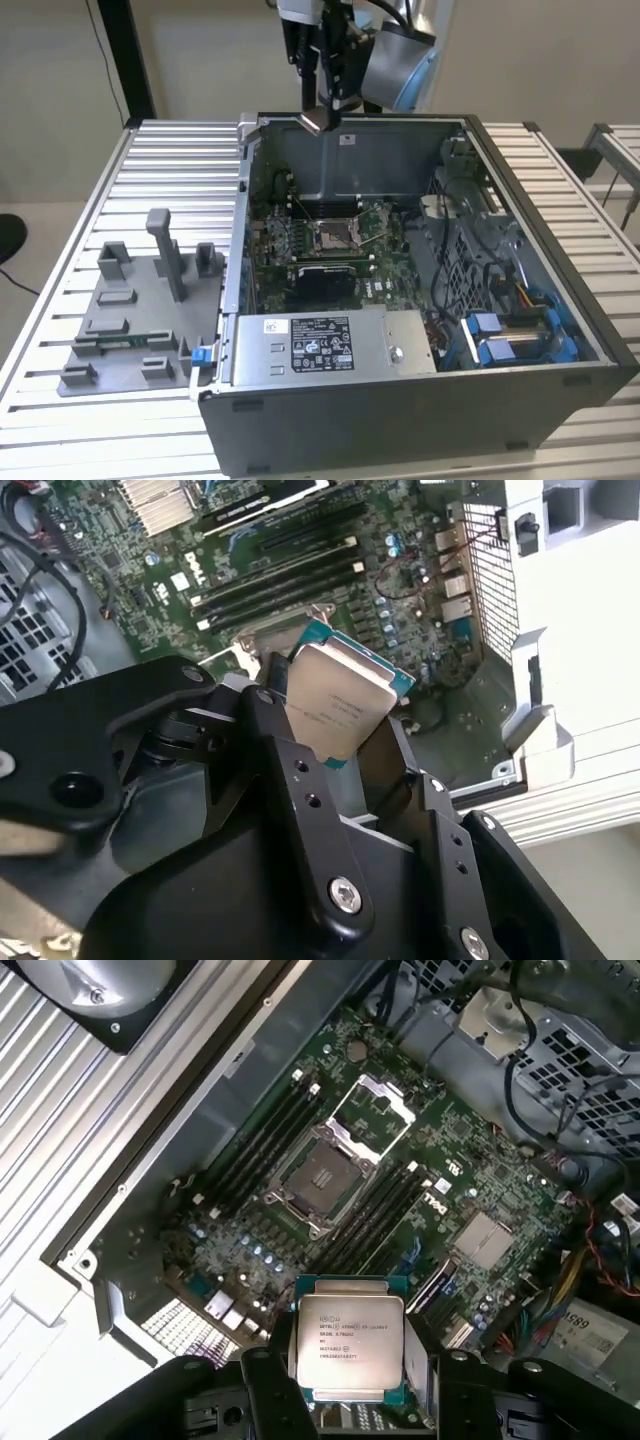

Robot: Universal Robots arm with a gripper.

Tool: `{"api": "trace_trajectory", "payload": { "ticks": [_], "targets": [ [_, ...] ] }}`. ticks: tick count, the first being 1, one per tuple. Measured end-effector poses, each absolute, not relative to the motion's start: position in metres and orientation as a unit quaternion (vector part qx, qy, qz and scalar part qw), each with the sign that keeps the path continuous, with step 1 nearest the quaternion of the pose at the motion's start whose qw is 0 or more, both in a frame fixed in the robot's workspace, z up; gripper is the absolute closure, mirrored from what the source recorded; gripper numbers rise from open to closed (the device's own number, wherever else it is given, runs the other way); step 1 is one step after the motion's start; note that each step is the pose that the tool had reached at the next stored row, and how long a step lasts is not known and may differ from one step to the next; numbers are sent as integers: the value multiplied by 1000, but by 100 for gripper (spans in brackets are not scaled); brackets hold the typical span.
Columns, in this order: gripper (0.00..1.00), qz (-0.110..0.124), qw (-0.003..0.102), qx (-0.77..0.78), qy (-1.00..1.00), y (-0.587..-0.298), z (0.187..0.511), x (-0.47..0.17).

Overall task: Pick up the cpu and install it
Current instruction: 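Place the cpu into insertion slot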

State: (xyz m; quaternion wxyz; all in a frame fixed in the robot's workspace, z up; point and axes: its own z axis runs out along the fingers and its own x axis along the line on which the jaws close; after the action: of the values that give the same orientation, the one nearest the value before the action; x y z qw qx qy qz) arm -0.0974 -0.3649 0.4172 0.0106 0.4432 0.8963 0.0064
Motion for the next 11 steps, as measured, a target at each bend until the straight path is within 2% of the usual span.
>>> {"api": "trace_trajectory", "payload": {
  "ticks": [11],
  "targets": [
    [100, 6, 11, 512, 859, -365, 417, -97]
  ]
}}
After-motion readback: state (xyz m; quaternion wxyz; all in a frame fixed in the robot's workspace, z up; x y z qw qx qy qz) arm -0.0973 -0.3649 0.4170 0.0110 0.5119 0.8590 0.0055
